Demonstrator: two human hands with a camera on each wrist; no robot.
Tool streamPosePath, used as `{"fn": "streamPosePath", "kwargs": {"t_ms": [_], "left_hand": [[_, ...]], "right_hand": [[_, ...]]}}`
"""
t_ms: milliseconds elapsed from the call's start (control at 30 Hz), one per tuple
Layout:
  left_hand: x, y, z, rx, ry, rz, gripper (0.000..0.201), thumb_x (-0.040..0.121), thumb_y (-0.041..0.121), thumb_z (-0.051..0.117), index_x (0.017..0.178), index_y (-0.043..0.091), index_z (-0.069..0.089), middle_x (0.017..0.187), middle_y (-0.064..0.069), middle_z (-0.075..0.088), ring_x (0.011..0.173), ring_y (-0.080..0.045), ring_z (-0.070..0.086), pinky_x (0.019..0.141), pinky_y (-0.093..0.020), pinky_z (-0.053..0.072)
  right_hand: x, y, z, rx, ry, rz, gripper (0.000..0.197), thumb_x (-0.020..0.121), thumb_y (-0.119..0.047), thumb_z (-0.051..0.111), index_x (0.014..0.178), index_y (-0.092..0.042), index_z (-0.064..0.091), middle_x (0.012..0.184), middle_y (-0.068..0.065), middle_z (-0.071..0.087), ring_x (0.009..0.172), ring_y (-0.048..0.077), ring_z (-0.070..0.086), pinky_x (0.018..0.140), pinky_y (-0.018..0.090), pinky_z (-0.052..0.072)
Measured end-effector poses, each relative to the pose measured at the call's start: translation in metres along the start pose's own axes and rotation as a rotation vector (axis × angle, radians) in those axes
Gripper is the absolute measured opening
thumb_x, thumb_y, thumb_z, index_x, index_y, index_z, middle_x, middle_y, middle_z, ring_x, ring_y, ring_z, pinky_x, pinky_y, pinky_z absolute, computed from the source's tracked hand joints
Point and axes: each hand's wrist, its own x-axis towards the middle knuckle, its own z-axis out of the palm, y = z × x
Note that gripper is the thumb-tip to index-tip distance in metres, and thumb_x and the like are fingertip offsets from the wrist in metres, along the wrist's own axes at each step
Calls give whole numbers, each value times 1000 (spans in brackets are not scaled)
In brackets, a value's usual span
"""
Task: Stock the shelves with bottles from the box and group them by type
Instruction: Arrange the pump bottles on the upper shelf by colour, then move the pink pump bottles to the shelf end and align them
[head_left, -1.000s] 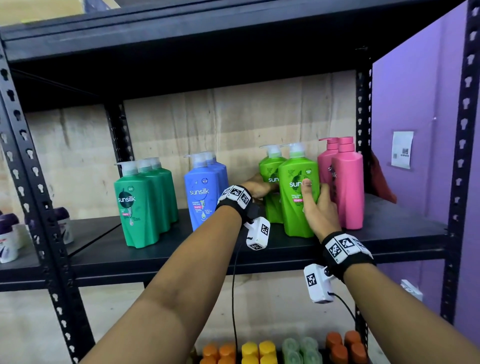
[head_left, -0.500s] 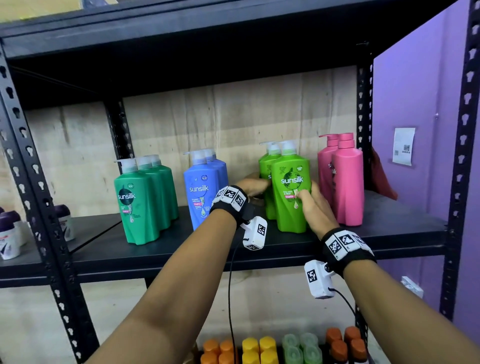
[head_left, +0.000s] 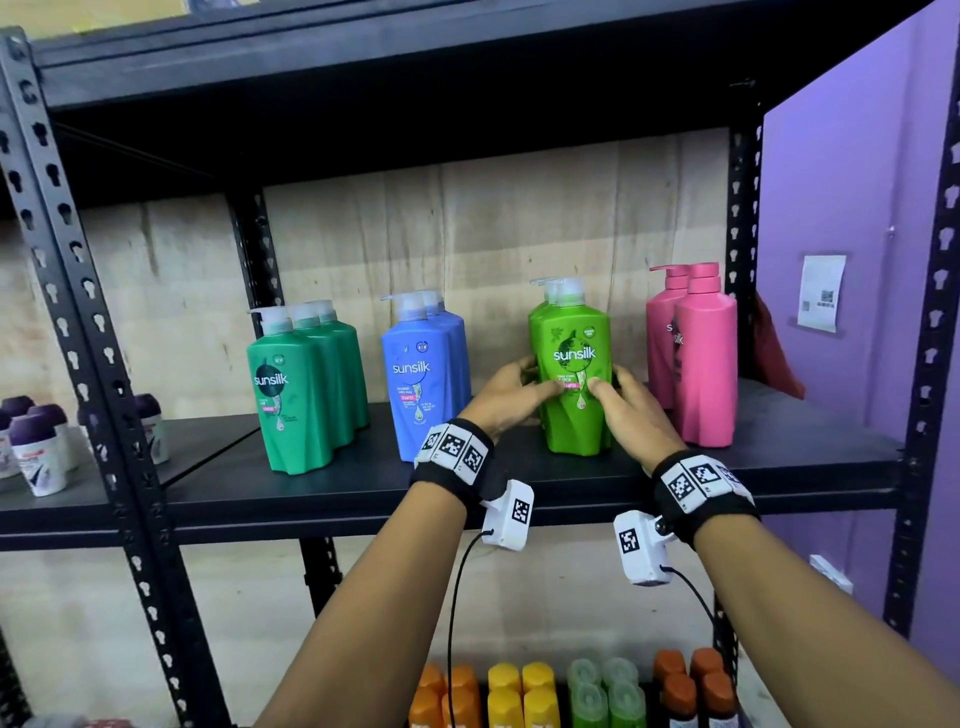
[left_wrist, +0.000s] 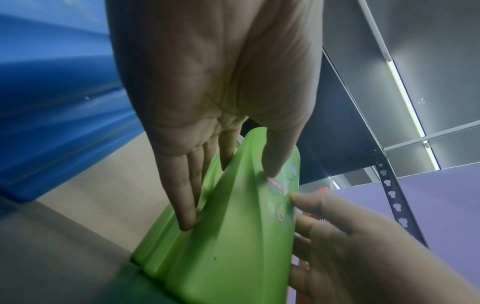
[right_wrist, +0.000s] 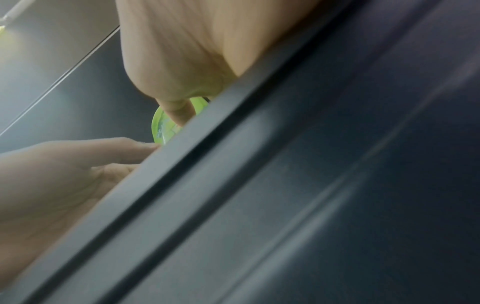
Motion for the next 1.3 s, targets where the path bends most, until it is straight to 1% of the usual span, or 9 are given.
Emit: {"fn": "streamPosePath", "kwargs": {"t_ms": [67,267,400,567,700,867,933,1133,1300], "left_hand": [[-3,-3,2,-5,6,33,61,95,17,69,149,14,41,145,-5,54,127,-21,57,75,-30,59],[-5,-8,8,5,46,67,54,97,16,67,146,13,45,145,-10,55,132,-25,54,103,-49,52],[-6,-7,12,27,77,85,51,97,14,67,144,10,48,143,-12,56,131,-27,55,108,-51,48],[-9,-11,15,116,135,93,52,96,18,69,144,10,49,137,-8,62,126,-24,59,108,-42,49],[-12,-15,16,363,271,102,53,94,29,69,142,12,52,131,-5,67,122,-20,61,101,-27,48],[-22,-12,31,426,436,182,30,93,28,65,115,9,58,112,-8,66,104,-26,65,94,-41,53],[-28,-7,40,486,471,231,22,94,27,64,107,10,60,108,-7,64,99,-26,65,91,-41,53],[-38,17,69,649,459,293,16,92,20,56,102,13,67,107,-7,68,99,-30,64,86,-43,53],[-36,39,94,754,439,298,21,94,24,53,98,10,68,105,-14,69,99,-35,63,80,-43,54]], "right_hand": [[1,1,1,-23,4,-26,51,98,-44,52,144,-23,49,148,4,50,134,21,48,115,43,36],[3,4,2,-69,24,-71,48,99,-42,53,141,-18,53,143,8,55,130,23,52,113,42,39],[2,4,1,-94,54,-79,48,98,-43,56,138,-17,56,139,8,59,126,24,55,110,39,42],[0,5,1,-131,116,-82,49,94,-46,60,132,-15,61,129,8,66,119,25,60,104,34,46],[-5,0,1,-116,265,-158,44,89,-37,71,123,-11,62,117,7,63,104,17,60,92,21,41],[-16,-5,0,-104,323,-254,23,88,-18,71,105,-7,59,102,9,60,87,15,56,82,25,47],[-23,-7,-6,-137,304,-299,13,88,-13,67,98,-9,61,98,8,61,82,14,56,78,20,44],[-39,-19,-46,-318,159,-380,7,89,-19,62,90,-14,67,88,1,63,80,19,59,76,32,48],[-46,-29,-86,-427,196,-391,9,90,-23,58,89,-16,63,93,4,62,84,25,58,72,36,49]]}}
